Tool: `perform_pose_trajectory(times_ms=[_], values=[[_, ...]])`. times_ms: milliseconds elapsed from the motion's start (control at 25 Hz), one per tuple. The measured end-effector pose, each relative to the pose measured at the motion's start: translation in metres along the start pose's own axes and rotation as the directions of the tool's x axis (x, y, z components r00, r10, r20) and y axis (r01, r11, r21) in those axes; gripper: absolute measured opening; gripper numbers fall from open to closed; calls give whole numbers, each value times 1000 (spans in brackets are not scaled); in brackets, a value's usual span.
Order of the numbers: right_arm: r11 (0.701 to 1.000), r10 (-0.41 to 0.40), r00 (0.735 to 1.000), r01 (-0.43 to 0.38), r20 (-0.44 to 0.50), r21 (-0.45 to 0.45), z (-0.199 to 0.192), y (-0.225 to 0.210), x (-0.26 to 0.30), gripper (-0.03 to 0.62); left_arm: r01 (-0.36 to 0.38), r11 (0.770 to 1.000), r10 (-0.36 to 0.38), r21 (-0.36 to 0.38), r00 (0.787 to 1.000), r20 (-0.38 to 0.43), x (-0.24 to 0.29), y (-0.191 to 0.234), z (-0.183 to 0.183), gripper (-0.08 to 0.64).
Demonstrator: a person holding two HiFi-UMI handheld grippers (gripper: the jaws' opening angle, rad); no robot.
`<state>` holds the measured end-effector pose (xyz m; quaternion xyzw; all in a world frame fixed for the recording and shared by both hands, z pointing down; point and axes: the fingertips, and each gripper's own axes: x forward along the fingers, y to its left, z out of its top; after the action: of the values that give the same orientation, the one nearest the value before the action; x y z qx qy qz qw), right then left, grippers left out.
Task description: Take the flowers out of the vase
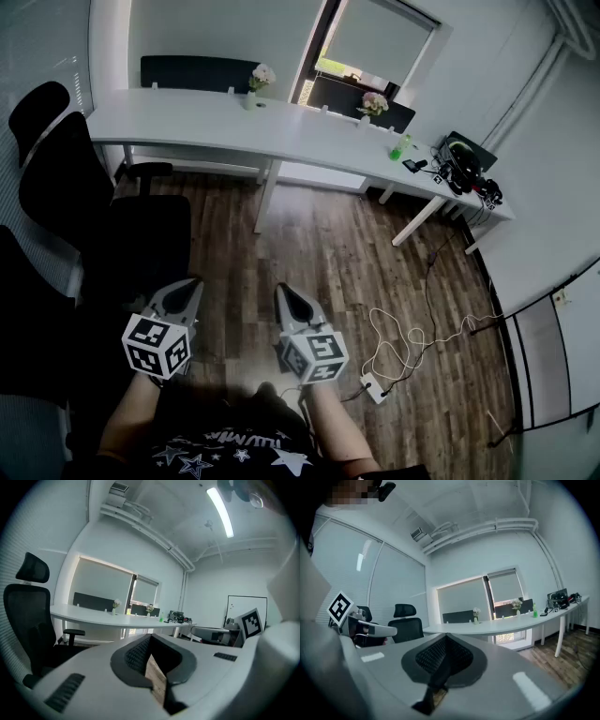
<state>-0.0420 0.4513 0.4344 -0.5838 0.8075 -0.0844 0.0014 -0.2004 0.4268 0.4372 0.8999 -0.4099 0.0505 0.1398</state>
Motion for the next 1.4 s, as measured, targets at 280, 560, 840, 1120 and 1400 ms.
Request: perform_pose_trajectory(times_ms=[280,560,840,1120,1400], values=[[1000,9,1000,-9,-3,-11,-2,-2,7,2,3,1000,-3,13,1000,5,8,2,-1,8],[1000,20,1000,-20,8,-20,-1,5,7,2,3,1000,-3,8,1000,10,6,3,-2,8],[998,23,998,-26,61,60,-3,-6,2,2,-1,1000,1,-28,1000,-9,11,7,-16,8],[994,45,998,-48,32,101,-20,-38,39,2,-50,998,48,-45,998,-38,40,28,-28,8],[993,96,995,-97,14,71,-10,-92,90,2,-72,995,67,-67,995,-80,114,38,-20,8]])
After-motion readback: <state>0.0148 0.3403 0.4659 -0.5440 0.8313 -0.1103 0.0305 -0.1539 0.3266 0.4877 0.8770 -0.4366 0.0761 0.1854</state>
